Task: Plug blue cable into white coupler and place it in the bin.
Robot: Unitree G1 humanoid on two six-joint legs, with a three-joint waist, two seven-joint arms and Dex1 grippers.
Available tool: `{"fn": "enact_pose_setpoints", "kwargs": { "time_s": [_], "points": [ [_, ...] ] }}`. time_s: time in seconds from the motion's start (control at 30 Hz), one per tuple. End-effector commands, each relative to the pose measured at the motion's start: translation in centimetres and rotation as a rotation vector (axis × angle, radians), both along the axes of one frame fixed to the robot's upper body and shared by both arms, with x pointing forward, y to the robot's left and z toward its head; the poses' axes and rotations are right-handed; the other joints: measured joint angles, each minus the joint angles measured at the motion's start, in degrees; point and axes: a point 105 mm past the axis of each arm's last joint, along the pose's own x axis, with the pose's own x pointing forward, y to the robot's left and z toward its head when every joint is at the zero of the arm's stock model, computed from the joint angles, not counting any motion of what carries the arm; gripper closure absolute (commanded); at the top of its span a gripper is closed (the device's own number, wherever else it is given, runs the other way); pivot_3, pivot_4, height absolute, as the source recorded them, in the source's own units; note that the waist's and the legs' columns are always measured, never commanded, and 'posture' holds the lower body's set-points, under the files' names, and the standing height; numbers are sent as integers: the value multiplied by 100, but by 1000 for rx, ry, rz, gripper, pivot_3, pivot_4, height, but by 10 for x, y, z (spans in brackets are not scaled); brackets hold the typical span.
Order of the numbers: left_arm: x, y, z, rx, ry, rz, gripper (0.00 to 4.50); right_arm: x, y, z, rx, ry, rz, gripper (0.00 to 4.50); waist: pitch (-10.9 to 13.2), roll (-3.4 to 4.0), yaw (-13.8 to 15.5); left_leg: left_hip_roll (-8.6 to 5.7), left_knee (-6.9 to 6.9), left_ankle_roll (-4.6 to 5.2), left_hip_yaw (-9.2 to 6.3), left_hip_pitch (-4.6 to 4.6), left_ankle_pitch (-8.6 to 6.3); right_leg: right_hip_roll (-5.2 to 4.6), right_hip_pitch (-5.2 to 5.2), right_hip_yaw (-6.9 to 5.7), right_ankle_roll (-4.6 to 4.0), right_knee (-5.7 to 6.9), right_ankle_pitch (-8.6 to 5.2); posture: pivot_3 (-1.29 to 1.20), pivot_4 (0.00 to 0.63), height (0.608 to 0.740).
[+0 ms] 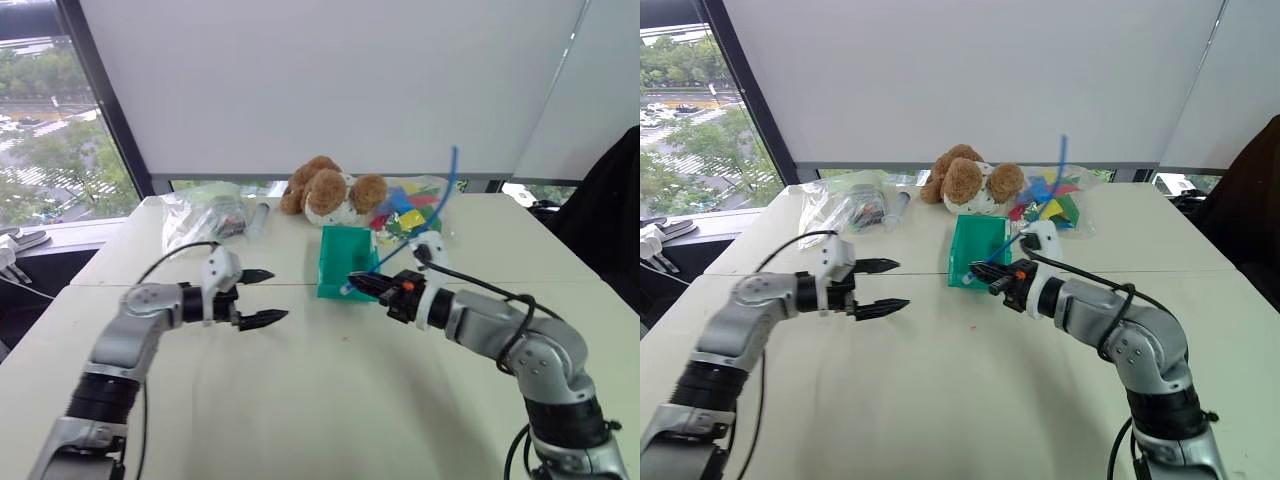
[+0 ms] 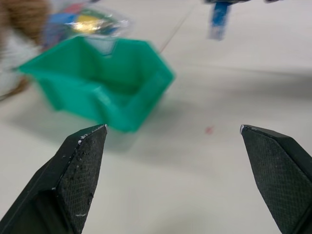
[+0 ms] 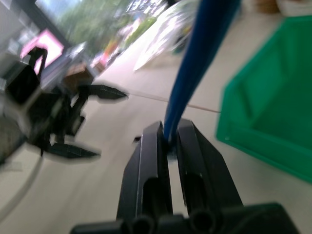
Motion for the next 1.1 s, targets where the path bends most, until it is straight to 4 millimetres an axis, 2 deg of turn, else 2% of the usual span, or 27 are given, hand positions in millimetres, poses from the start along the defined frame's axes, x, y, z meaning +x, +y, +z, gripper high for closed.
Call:
{"fn": "enact_pose_setpoints", "kwargs": {
  "time_s": [0.03, 0.17, 0.33, 0.67, 0.83, 0.93, 1.1],
  "points": [
    [-4, 18, 0, 32, -12, 35, 11, -10, 14, 5, -154, -141, 185, 4500, 0, -1, 12, -3, 1, 0, 1, -1, 0, -4, 0, 0, 0, -4, 0, 0, 150, 740],
    [3, 33, -23, 60, 30, 100, 11, -9, 25, 8, -204, -201, 271, 4500, 2, -6, 12, -6, 1, 0, 3, -4, 0, -11, 3, 0, 1, -12, 0, 0, 150, 740],
    [19, 34, -56, 63, 72, 133, 11, -10, 32, 7, -209, -219, 304, 4500, 2, -6, 16, -6, 1, 0, 3, -3, 0, -11, 0, -1, 1, -7, 0, 0, 150, 740],
    [40, 18, -83, 47, 111, 103, 11, -14, 25, 5, -205, -209, 271, 4500, 3, -10, 15, -8, 2, 0, 3, -6, 0, -12, -3, -3, 1, -5, 1, 0, 150, 740],
    [40, 10, -94, 58, 131, 73, 11, -16, 23, 3, -206, -203, 257, 4500, 3, -10, 4, -7, 2, 0, 4, -6, 0, -10, -6, -3, 1, 0, 1, 0, 150, 740],
    [40, 9, -98, 67, 130, 65, 842, -16, 22, 2, -205, -200, 248, 4500, 3, -11, 10, -7, 2, 0, 4, -6, 0, -11, -5, -3, 1, 1, 1, 0, 150, 740],
    [41, 6, -98, 69, 123, 54, 3369, -14, 21, 2, -208, -200, 235, 4500, 3, -11, 11, -8, 2, 0, 4, -6, 0, -12, -5, -3, 1, 1, 1, 0, 150, 740]
  ]
}}
